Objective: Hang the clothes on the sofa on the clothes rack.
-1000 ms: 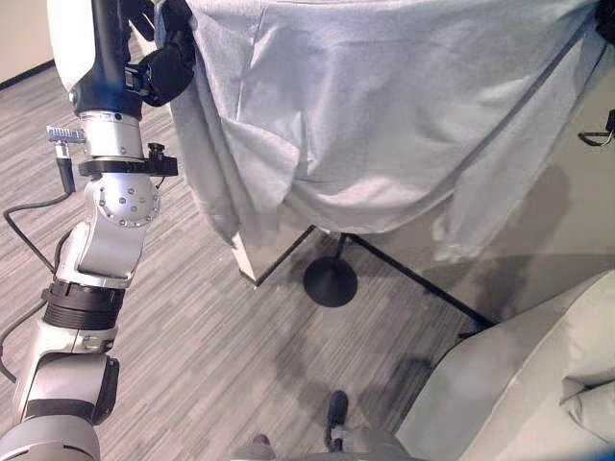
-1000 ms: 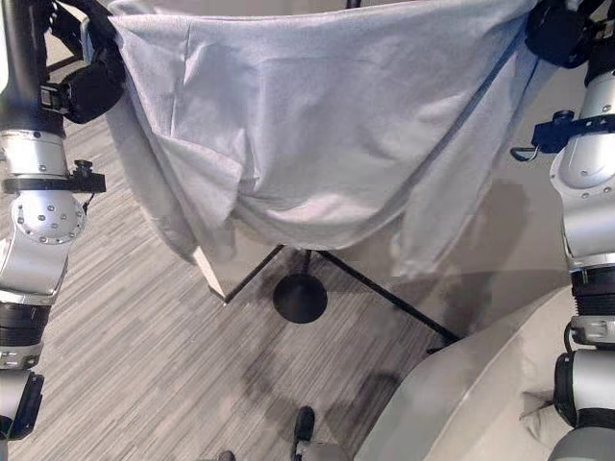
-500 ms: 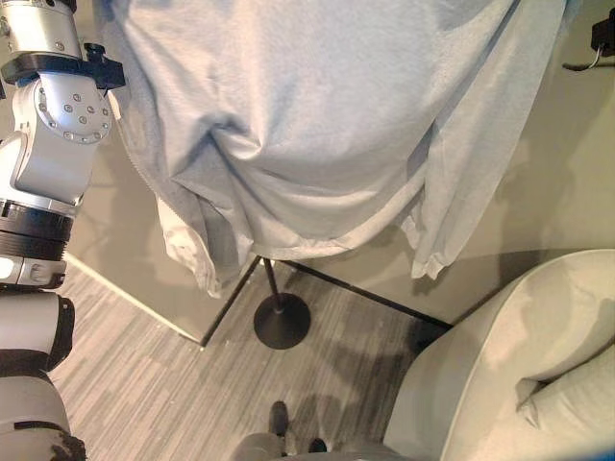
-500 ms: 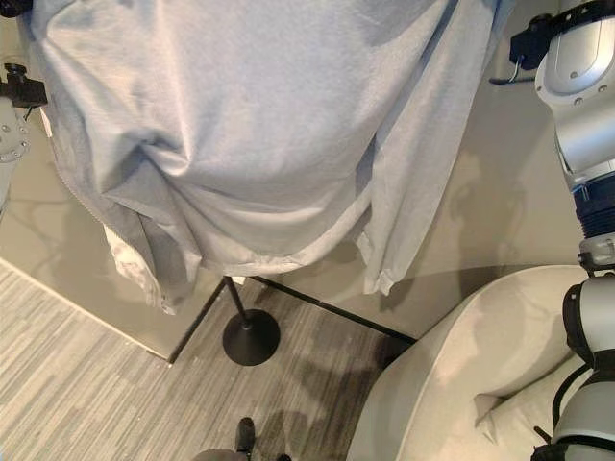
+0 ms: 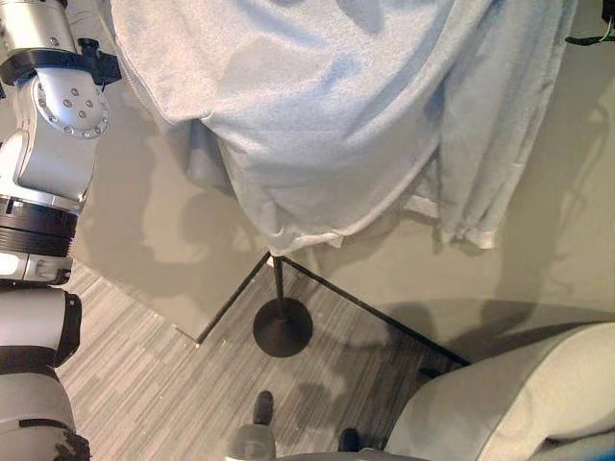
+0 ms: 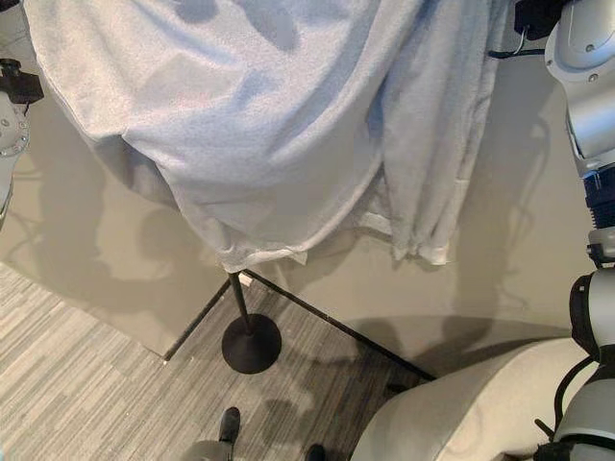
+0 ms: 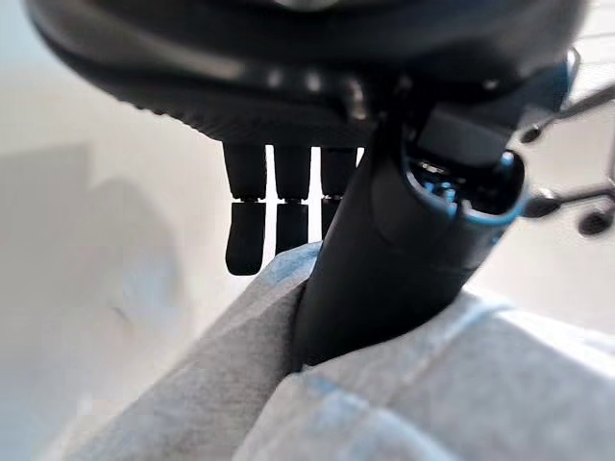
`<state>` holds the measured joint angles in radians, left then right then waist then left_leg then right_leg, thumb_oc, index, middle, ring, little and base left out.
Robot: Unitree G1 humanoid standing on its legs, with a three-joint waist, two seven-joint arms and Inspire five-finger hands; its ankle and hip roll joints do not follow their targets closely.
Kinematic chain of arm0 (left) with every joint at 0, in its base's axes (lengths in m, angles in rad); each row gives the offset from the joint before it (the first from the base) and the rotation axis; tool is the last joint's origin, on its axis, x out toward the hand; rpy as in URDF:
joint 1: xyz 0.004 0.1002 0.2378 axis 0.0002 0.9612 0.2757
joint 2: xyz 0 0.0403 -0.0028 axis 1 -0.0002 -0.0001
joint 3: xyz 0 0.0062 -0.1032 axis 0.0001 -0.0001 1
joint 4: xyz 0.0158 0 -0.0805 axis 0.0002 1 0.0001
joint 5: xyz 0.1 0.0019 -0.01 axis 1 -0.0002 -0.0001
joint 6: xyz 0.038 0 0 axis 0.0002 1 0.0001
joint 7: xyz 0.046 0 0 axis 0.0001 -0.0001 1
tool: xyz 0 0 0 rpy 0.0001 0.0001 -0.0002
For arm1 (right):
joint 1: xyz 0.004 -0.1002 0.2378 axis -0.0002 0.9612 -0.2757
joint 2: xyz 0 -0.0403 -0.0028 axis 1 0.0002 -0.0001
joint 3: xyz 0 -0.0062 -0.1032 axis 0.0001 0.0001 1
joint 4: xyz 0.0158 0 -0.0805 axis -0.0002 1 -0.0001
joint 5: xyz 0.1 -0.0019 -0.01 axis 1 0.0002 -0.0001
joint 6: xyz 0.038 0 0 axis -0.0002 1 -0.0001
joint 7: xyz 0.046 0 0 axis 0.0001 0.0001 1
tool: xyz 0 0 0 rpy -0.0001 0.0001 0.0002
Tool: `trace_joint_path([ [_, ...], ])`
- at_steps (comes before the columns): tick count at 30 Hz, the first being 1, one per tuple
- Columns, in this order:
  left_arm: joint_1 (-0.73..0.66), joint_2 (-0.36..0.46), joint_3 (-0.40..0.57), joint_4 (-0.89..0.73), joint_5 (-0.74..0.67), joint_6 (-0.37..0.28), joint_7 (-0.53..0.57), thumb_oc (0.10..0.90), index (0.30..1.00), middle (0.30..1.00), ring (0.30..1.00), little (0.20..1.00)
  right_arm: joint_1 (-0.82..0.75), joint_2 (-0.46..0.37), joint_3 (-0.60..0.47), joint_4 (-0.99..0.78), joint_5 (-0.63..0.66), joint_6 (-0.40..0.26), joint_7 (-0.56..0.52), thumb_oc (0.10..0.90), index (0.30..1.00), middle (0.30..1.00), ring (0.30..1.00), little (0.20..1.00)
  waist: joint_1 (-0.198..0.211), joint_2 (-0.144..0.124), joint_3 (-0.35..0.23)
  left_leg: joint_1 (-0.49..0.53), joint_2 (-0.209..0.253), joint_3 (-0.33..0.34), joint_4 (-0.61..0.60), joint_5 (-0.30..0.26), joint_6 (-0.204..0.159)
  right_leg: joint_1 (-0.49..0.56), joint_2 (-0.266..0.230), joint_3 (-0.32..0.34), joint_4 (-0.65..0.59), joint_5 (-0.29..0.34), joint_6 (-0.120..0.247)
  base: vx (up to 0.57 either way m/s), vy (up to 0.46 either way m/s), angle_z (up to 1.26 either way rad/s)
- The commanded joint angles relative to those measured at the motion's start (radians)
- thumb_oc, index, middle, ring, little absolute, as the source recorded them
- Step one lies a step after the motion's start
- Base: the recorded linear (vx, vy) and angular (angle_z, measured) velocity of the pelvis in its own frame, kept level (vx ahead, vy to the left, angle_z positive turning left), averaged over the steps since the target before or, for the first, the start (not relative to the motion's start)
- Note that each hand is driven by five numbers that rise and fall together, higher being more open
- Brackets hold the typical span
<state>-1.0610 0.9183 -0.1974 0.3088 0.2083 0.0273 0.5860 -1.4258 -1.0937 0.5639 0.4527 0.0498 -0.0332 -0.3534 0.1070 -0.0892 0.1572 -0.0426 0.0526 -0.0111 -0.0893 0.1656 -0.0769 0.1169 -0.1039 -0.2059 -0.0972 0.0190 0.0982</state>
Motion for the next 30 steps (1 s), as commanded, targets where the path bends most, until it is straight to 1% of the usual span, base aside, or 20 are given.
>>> trace_joint_path([
  [1, 0.041, 0.085, 0.085, -0.027, 0.059, -0.009, 0.069, 0.4, 0.3, 0.3, 0.3, 0.3, 0.011, -0.045, -0.057, 0.016, -0.01, -0.017, -0.057, 0.4, 0.3, 0.3, 0.3, 0.3, 0.005, -0.049, -0.166, 0.092, -0.007, 0.052, 0.002, -0.203, -0.012, 0.003, -0.043, 0.008, 0.01, -0.006, 0.079, 0.01, -0.001, 0.12],
  [7, 0.06, 0.099, 0.081, 0.002, 0.053, -0.007, 0.065, 0.4, 0.3, 0.3, 0.3, 0.3, -0.001, -0.031, -0.031, 0.029, -0.018, -0.017, -0.043, 0.4, 0.3, 0.3, 0.3, 0.3, 0.015, -0.05, -0.167, 0.103, -0.007, 0.056, 0.002, -0.207, -0.01, 0.011, -0.047, -0.003, 0.01, -0.006, 0.081, 0.0, 0.001, 0.04],
  [12, 0.084, 0.085, 0.052, 0.048, 0.047, -0.013, 0.035, 0.4, 0.3, 0.3, 0.3, 0.3, 0.013, 0.001, -0.01, 0.065, -0.019, -0.012, -0.018, 0.4, 0.3, 0.3, 0.3, 0.3, 0.012, -0.048, -0.165, 0.106, -0.006, 0.054, 0.002, -0.209, -0.01, 0.014, -0.049, -0.008, 0.01, -0.005, 0.082, 0.0, 0.003, -0.03],
  [14, 0.099, 0.071, 0.025, 0.089, 0.052, -0.013, 0.013, 0.4, 0.3, 0.3, 0.3, 0.3, 0.07, 0.05, -0.033, 0.066, -0.021, -0.009, -0.005, 0.4, 0.3, 0.3, 0.3, 0.3, 0.007, -0.041, -0.16, 0.108, -0.004, 0.056, 0.002, -0.209, -0.01, 0.015, -0.049, -0.008, 0.01, -0.005, 0.082, 0.0, 0.0, 0.0],
  [15, 0.095, 0.073, 0.019, 0.093, 0.052, -0.014, 0.014, 0.4, 0.3, 0.3, 0.3, 0.3, 0.075, 0.051, -0.038, 0.065, -0.023, -0.009, -0.005, 0.4, 0.3, 0.3, 0.3, 0.3, 0.007, -0.043, -0.161, 0.108, -0.004, 0.055, 0.002, -0.209, -0.01, 0.015, -0.049, -0.009, 0.01, -0.005, 0.082, 0.0, 0.0, 0.0],
  [16, 0.095, 0.066, 0.004, 0.113, 0.06, -0.009, 0.007, 0.4, 0.3, 0.3, 0.3, 0.3, 0.091, 0.07, -0.036, 0.071, -0.033, -0.005, 0.001, 0.4, 0.3, 0.3, 0.3, 0.3, 0.005, -0.042, -0.16, 0.11, -0.004, 0.056, 0.002, -0.21, -0.009, 0.015, -0.049, -0.009, 0.01, -0.005, 0.082, 0.0, 0.0, 0.0],
  [17, 0.087, 0.059, -0.017, 0.141, 0.058, -0.008, 0.002, 0.4, 0.3, 0.3, 0.3, 0.3, 0.104, 0.09, -0.037, 0.084, -0.036, -0.002, 0.004, 0.4, 0.3, 0.3, 0.3, 0.3, 0.003, -0.042, -0.16, 0.111, -0.004, 0.056, 0.002, -0.21, -0.009, 0.016, -0.049, -0.01, 0.01, -0.005, 0.082, 0.0, 0.0, 0.0],
  [18, 0.049, 0.041, -0.083, 0.222, 0.055, -0.002, -0.007, 0.4, 0.3, 0.3, 0.3, 0.3, 0.115, 0.141, -0.025, 0.134, -0.038, -0.001, 0.008, 0.4, 0.3, 0.3, 0.3, 0.3, -0.002, -0.04, -0.156, 0.112, -0.001, 0.058, 0.002, -0.209, -0.008, 0.014, -0.048, -0.009, 0.01, -0.003, 0.082, -0.01, 0.005, 0.03],
  [20, 0.039, 0.041, -0.093, 0.23, 0.052, -0.004, -0.005, 0.4, 0.3, 0.3, 0.3, 0.3, 0.114, 0.141, -0.026, 0.138, -0.037, -0.003, 0.007, 0.4, 0.3, 0.3, 0.3, 0.3, -0.001, -0.042, -0.156, 0.111, -0.001, 0.058, 0.002, -0.209, -0.008, 0.014, -0.048, -0.009, 0.01, -0.002, 0.082, 0.0, 0.0, 0.0],
  [21, 0.009, 0.024, -0.143, 0.299, 0.042, -0.003, -0.016, 0.4, 0.3, 0.3, 0.3, 0.3, 0.129, 0.193, -0.023, 0.17, -0.025, -0.004, 0.005, 0.4, 0.3, 0.3, 0.3, 0.3, -0.006, -0.039, -0.147, 0.107, 0.001, 0.061, 0.002, -0.204, -0.008, 0.006, -0.046, -0.006, 0.01, 0.001, 0.082, 0.0, 0.0, 0.0],
  [23, 0.005, 0.013, -0.166, 0.331, 0.038, 0.001, -0.025, 0.4, 0.3, 0.3, 0.3, 0.3, 0.171, 0.229, -0.034, 0.168, -0.038, -0.003, 0.002, 0.4, 0.3, 0.3, 0.3, 0.3, -0.01, -0.039, -0.135, 0.098, 0.004, 0.064, 0.002, -0.2, -0.007, -0.007, -0.045, -0.005, 0.01, 0.005, 0.083, -0.04, 0.004, -0.06],
  [24, 0.018, 0.006, -0.161, 0.333, 0.032, 0.001, -0.026, 0.4, 0.3, 0.3, 0.3, 0.3, 0.198, 0.241, -0.049, 0.154, -0.051, 0.004, 0.0, 0.4, 0.3, 0.3, 0.3, 0.3, -0.012, -0.041, -0.132, 0.093, 0.005, 0.065, 0.002, -0.199, -0.007, -0.012, -0.046, -0.005, 0.01, 0.007, 0.083, -0.03, 0.011, -0.12],
  [25, 0.056, -0.008, -0.137, 0.32, 0.033, 0.004, -0.026, 0.4, 0.3, 0.3, 0.3, 0.3, 0.27, 0.263, -0.086, 0.127, -0.074, 0.012, -0.002, 0.4, 0.3, 0.3, 0.3, 0.3, -0.015, -0.039, -0.121, 0.086, 0.007, 0.068, 0.002, -0.2, -0.004, -0.019, -0.047, -0.005, 0.01, 0.01, 0.082, -0.02, 0.019, -0.06],
  [26, 0.082, -0.016, -0.118, 0.312, 0.035, 0.005, -0.025, 0.4, 0.3, 0.3, 0.3, 0.3, 0.311, 0.278, -0.11, 0.109, -0.081, 0.013, -0.004, 0.4, 0.3, 0.3, 0.3, 0.3, -0.016, -0.039, -0.118, 0.085, 0.007, 0.07, 0.002, -0.201, -0.003, -0.021, -0.047, -0.003, 0.01, 0.011, 0.082, -0.01, 0.017, -0.03],
  [27, 0.089, -0.015, -0.116, 0.307, 0.036, 0.006, -0.026, 0.4, 0.3, 0.3, 0.3, 0.3, 0.319, 0.279, -0.113, 0.103, -0.083, 0.015, -0.003, 0.4, 0.3, 0.3, 0.3, 0.3, -0.016, -0.04, -0.121, 0.085, 0.007, 0.071, 0.002, -0.201, -0.003, -0.021, -0.047, -0.002, 0.01, 0.011, 0.082, 0.0, 0.015, -0.07],
  [28, 0.127, -0.029, -0.093, 0.294, 0.036, 0.007, -0.027, 0.4, 0.3, 0.3, 0.3, 0.3, 0.377, 0.296, -0.145, 0.077, -0.092, 0.015, -0.004, 0.4, 0.3, 0.3, 0.3, 0.3, -0.017, -0.037, -0.119, 0.084, 0.006, 0.071, 0.002, -0.203, -0.001, -0.023, -0.049, -0.001, 0.01, 0.011, 0.082, 0.02, 0.032, -0.11],
  [29, 0.24, -0.07, -0.026, 0.247, 0.042, 0.009, -0.036, 0.4, 0.3, 0.3, 0.3, 0.3, 0.533, 0.352, -0.224, -0.012, -0.118, 0.015, 0.005, 0.4, 0.3, 0.3, 0.3, 0.3, -0.018, -0.031, -0.108, 0.086, 0.002, 0.077, 0.002, -0.209, 0.006, -0.023, -0.053, 0.002, 0.01, 0.011, 0.081, 0.02, 0.032, -0.13],
  [30, 0.245, -0.07, -0.025, 0.243, 0.043, 0.01, -0.037, 0.4, 0.3, 0.3, 0.3, 0.3, 0.541, 0.352, -0.228, -0.018, -0.12, 0.018, 0.006, 0.4, 0.3, 0.3, 0.3, 0.3, -0.017, -0.032, -0.111, 0.087, 0.002, 0.077, 0.002, -0.21, 0.006, -0.022, -0.053, 0.002, 0.01, 0.011, 0.081, 0.03, 0.036, -0.14],
])
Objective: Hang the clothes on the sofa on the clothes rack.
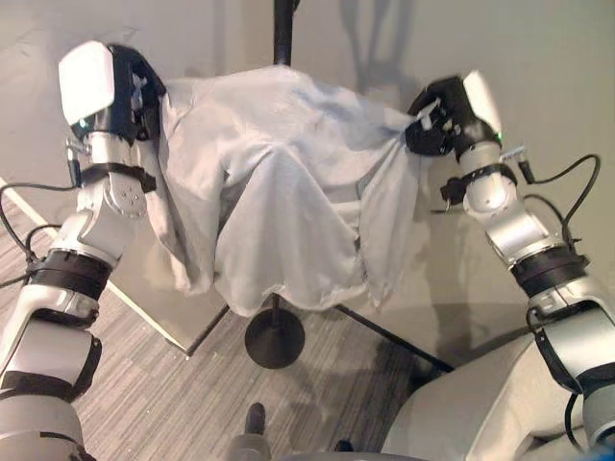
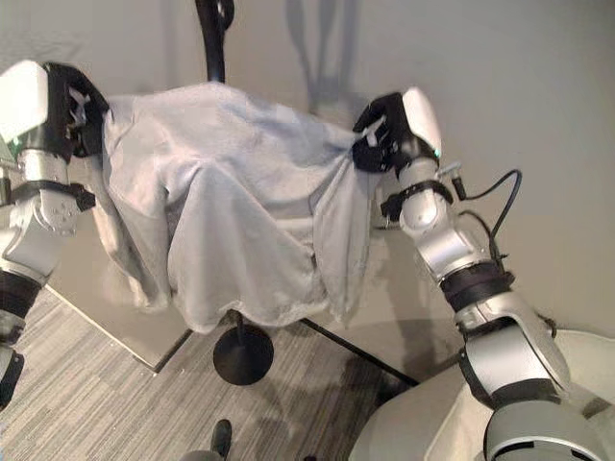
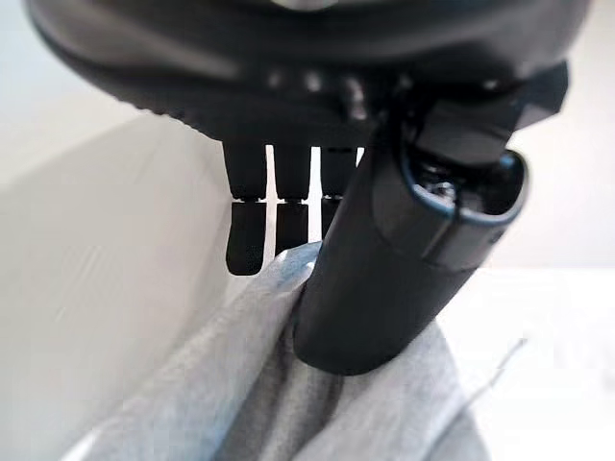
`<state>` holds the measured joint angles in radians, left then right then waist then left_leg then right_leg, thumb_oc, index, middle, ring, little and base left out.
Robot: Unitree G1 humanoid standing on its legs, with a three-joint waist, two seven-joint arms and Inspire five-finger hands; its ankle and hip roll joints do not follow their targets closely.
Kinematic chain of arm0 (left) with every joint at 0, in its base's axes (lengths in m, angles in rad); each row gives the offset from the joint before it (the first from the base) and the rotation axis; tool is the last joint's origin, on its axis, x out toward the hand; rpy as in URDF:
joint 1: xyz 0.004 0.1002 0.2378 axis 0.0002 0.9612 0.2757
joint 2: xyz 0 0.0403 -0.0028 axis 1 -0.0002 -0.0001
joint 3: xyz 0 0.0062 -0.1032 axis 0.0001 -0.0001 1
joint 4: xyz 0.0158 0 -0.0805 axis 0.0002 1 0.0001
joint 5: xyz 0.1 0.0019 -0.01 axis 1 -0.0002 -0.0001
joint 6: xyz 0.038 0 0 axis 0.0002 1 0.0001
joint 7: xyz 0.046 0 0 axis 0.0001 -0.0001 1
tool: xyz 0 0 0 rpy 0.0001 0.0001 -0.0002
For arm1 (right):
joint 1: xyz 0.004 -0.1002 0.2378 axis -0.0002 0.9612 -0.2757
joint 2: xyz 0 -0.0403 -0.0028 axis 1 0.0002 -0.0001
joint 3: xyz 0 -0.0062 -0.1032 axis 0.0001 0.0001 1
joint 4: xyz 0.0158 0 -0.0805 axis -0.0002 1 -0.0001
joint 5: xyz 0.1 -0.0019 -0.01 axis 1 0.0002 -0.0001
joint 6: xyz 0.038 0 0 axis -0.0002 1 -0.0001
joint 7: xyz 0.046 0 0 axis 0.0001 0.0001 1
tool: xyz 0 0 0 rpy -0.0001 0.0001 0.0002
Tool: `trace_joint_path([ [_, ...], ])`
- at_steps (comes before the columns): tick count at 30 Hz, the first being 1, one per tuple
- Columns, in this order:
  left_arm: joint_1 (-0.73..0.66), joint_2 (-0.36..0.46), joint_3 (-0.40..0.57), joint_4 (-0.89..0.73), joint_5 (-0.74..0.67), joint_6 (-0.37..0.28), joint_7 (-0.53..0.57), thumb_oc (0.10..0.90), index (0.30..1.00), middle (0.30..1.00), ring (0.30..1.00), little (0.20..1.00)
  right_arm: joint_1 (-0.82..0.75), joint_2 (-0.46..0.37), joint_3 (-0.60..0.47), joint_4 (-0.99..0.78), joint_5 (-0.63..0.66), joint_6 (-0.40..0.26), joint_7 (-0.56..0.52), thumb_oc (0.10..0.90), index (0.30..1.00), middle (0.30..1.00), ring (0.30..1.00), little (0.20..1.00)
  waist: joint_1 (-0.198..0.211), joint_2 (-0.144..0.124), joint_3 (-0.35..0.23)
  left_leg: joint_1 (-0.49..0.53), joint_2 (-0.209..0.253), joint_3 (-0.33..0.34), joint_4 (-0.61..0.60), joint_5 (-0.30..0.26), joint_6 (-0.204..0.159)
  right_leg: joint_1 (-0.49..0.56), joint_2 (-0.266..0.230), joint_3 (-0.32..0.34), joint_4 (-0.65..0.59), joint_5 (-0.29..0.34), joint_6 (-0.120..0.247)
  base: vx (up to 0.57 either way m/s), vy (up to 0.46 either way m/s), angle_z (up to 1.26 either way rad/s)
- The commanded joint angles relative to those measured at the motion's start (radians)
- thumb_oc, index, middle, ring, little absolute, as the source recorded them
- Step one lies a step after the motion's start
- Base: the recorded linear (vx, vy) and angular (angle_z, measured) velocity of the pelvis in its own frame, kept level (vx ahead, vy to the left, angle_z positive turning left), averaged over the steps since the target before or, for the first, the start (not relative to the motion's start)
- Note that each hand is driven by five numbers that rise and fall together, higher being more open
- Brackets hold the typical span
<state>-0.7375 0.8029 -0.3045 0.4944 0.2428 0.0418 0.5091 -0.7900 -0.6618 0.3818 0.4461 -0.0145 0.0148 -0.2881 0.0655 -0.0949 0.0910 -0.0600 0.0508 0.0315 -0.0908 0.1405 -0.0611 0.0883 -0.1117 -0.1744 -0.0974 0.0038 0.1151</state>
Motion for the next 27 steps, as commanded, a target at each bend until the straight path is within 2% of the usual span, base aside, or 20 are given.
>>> trace_joint_path([
  [1, -0.053, 0.032, 0.093, 0.051, 0.007, -0.009, 0.033, 0.4, 0.3, 0.3, 0.3, 0.3, -0.049, -0.053, -0.072, -0.031, -0.05, -0.037, -0.057, 0.4, 0.3, 0.3, 0.3, 0.3, 0.021, -0.022, -0.041, 0.107, 0.003, 0.036, 0.004, -0.187, -0.008, 0.007, -0.047, -0.028, 0.01, 0.026, 0.064, 0.03, 0.02, -0.13],
  [3, 0.01, -0.002, 0.122, 0.035, -0.018, -0.016, 0.022, 0.4, 0.3, 0.3, 0.3, 0.3, 0.042, -0.006, -0.112, -0.088, -0.046, -0.043, -0.049, 0.4, 0.3, 0.3, 0.3, 0.3, 0.019, -0.018, -0.04, 0.116, 0.0, 0.038, 0.004, -0.192, -0.004, 0.013, -0.051, -0.026, 0.01, 0.026, 0.063, 0.04, 0.035, -0.11],
  [5, 0.139, -0.081, 0.195, -0.034, -0.127, -0.059, -0.012, 0.4, 0.3, 0.3, 0.3, 0.3, 0.163, 0.056, -0.163, -0.155, -0.019, -0.062, -0.019, 0.4, 0.3, 0.3, 0.3, 0.3, 0.015, -0.006, -0.034, 0.131, -0.005, 0.041, 0.004, -0.202, 0.004, 0.023, -0.056, -0.022, 0.01, 0.024, 0.059, 0.06, 0.047, -0.13],
  [6, 0.171, -0.095, 0.212, -0.057, -0.148, -0.067, -0.02, 0.549, 0.524, 0.524, 0.524, 0.524, 0.193, 0.069, -0.179, -0.177, -0.001, -0.065, -0.011, 0.621, 0.632, 0.632, 0.632, 0.632, 0.013, -0.003, -0.035, 0.136, -0.007, 0.042, 0.004, -0.205, 0.005, 0.026, -0.057, -0.021, 0.01, 0.023, 0.058, 0.05, 0.024, -0.19],
  [7, 0.198, -0.11, 0.225, -0.073, -0.164, -0.076, -0.033, 0.8, 0.9, 0.9, 0.9, 0.9, 0.218, 0.078, -0.194, -0.19, 0.011, -0.072, 0.002, 0.8, 0.9, 0.9, 0.9, 0.9, 0.012, -0.002, -0.035, 0.14, -0.008, 0.042, 0.004, -0.208, 0.006, 0.029, -0.058, -0.02, 0.01, 0.022, 0.058, 0.05, 0.011, -0.16],
  [15, 0.329, -0.161, 0.311, -0.159, -0.256, -0.12, -0.072, 0.8, 0.9, 0.9, 0.9, 0.9, 0.33, 0.086, -0.28, -0.254, 0.086, -0.111, 0.049, 0.8, 0.9, 0.9, 0.9, 0.9, 0.01, 0.007, -0.041, 0.161, -0.011, 0.043, 0.004, -0.219, 0.01, 0.045, -0.065, -0.024, 0.01, 0.017, 0.056, 0.03, 0.003, 0.0],
  [17, 0.402, -0.165, 0.358, -0.209, -0.272, -0.143, -0.109, 0.8, 0.9, 0.9, 0.9, 0.9, 0.389, 0.071, -0.323, -0.289, 0.108, -0.118, 0.086, 0.8, 0.9, 0.9, 0.9, 0.9, 0.01, 0.01, -0.042, 0.164, -0.012, 0.043, 0.004, -0.222, 0.011, 0.05, -0.067, -0.027, 0.01, 0.016, 0.056, 0.0, 0.0, 0.0],
  [23, 0.552, -0.186, 0.447, -0.285, -0.259, -0.157, -0.172, 0.8, 0.9, 0.9, 0.9, 0.9, 0.528, 0.057, -0.397, -0.311, 0.089, -0.114, 0.151, 0.8, 0.9, 0.9, 0.9, 0.9, 0.012, 0.012, -0.039, 0.169, -0.014, 0.043, 0.004, -0.227, 0.011, 0.056, -0.071, -0.036, 0.01, 0.015, 0.056, 0.0, 0.0, 0.0],
  [26, 0.664, -0.233, 0.489, -0.305, -0.242, -0.154, -0.202, 0.8, 0.9, 0.9, 0.9, 0.9, 0.652, 0.108, -0.431, -0.299, 0.055, -0.106, 0.174, 0.8, 0.9, 0.9, 0.9, 0.9, 0.014, 0.014, -0.036, 0.168, -0.015, 0.039, 0.004, -0.226, 0.012, 0.059, -0.073, -0.044, 0.01, 0.015, 0.055, 0.0, 0.003, 0.01],
  [27, 0.717, -0.269, 0.503, -0.296, -0.239, -0.153, -0.22, 0.8, 0.9, 0.9, 0.9, 0.9, 0.706, 0.152, -0.445, -0.274, 0.053, -0.105, 0.18, 0.8, 0.9, 0.9, 0.9, 0.9, 0.013, 0.017, -0.03, 0.166, -0.015, 0.039, 0.004, -0.226, 0.014, 0.057, -0.074, -0.045, 0.01, 0.015, 0.055, -0.01, 0.015, 0.06],
])
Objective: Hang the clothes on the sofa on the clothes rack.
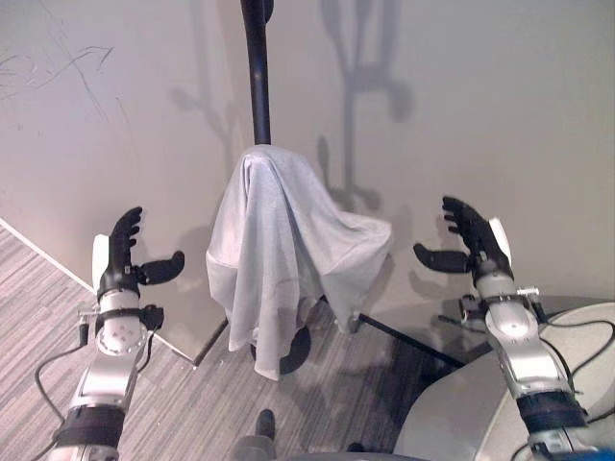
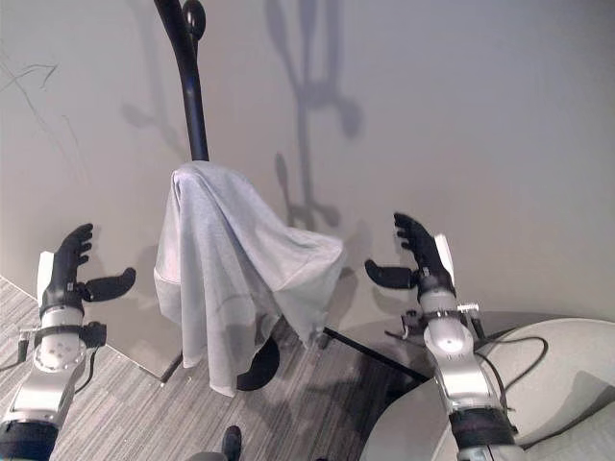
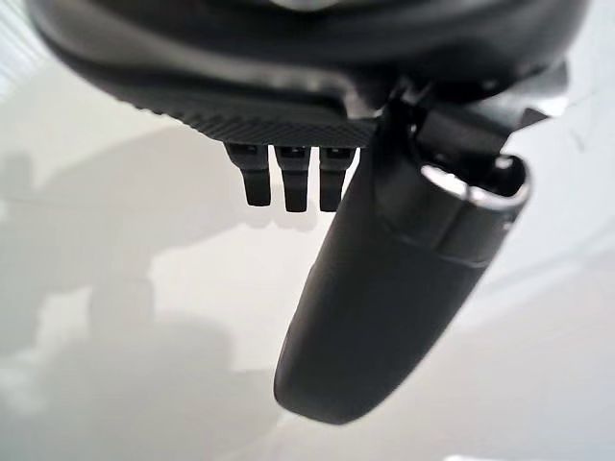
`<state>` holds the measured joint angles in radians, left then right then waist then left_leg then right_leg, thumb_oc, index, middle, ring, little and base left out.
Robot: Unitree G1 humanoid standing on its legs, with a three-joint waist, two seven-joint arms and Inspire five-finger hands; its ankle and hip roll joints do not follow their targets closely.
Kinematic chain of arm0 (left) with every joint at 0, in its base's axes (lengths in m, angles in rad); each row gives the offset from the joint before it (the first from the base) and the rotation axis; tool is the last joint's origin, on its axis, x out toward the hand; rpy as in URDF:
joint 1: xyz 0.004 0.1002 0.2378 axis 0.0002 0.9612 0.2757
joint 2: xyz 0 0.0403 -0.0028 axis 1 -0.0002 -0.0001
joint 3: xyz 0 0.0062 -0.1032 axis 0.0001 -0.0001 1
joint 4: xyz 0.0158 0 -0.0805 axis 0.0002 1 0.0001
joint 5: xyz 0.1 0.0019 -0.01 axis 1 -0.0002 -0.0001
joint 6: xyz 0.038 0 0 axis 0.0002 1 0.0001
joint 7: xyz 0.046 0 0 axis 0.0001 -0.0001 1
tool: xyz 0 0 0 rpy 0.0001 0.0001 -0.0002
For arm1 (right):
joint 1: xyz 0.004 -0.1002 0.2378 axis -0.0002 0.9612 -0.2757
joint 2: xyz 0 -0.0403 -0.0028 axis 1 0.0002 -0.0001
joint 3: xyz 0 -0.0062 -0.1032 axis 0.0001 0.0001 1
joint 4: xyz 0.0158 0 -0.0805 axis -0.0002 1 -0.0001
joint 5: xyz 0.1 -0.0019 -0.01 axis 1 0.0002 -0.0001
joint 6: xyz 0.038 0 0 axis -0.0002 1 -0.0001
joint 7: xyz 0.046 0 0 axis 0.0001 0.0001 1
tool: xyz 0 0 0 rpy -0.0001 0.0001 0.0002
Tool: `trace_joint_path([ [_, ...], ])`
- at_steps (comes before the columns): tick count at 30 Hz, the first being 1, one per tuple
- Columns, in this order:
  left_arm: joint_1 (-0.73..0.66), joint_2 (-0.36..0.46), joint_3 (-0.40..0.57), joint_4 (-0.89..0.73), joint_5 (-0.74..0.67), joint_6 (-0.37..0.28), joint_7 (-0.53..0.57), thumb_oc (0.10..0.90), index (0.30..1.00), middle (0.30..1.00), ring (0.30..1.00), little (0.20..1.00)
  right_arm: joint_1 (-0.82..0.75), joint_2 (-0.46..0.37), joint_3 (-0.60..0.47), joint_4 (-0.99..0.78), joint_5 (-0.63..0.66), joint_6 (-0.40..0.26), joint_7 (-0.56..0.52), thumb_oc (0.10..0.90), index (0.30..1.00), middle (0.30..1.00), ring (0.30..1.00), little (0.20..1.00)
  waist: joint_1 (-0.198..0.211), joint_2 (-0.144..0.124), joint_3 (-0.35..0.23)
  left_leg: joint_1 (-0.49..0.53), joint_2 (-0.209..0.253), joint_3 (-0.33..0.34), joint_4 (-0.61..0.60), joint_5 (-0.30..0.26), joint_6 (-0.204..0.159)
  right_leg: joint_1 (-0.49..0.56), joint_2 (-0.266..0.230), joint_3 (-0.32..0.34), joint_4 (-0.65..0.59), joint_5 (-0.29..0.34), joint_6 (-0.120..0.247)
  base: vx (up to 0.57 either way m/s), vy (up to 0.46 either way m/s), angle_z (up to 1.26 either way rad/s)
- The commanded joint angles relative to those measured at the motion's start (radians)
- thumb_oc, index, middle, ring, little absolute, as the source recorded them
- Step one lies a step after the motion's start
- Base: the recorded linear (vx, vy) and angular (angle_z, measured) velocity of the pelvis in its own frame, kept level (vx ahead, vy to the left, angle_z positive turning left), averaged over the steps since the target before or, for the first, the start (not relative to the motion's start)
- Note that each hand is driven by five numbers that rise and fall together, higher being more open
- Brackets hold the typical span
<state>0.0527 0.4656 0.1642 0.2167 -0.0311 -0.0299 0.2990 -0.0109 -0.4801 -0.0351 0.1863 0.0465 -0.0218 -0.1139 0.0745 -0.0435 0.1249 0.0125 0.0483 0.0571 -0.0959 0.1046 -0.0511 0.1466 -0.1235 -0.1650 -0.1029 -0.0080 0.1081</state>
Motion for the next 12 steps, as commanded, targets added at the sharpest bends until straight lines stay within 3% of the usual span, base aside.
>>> trace_joint_path([
  [1, -0.048, 0.049, 0.041, -0.013, 0.037, -0.08, -0.01, 0.8, 0.9, 0.9, 0.9, 0.9, -0.048, -0.006, -0.028, -0.004, -0.009, -0.07, 0.006, 0.8, 0.9, 0.9, 0.9, 0.9, 0.003, -0.033, -0.064, 0.092, -0.012, 0.013, 0.009, -0.189, 0.004, -0.002, -0.062, -0.055, 0.016, 0.026, 0.06, -0.01, 0.017, 0.06],
  [7, 0.071, -0.079, 0.028, 0.096, -0.039, -0.073, -0.056, 0.8, 0.9, 0.9, 0.9, 0.9, 0.101, 0.11, 0.022, 0.073, -0.019, -0.057, 0.044, 0.8, 0.9, 0.9, 0.9, 0.9, -0.003, -0.027, -0.05, 0.08, -0.013, 0.012, 0.009, -0.181, 0.008, -0.016, -0.062, -0.056, 0.016, 0.03, 0.056, -0.01, 0.006, 0.02],
  [12, 0.069, -0.154, -0.098, 0.345, -0.142, -0.073, -0.126, 0.8, 0.9, 0.9, 0.9, 0.9, 0.13, 0.174, 0.112, 0.292, 0.003, -0.043, 0.048, 0.8, 0.9, 0.9, 0.9, 0.9, -0.015, -0.019, -0.043, 0.072, -0.014, 0.009, 0.009, -0.171, 0.01, -0.024, -0.061, -0.057, 0.016, 0.035, 0.055, -0.04, 0.014, 0.01],
])
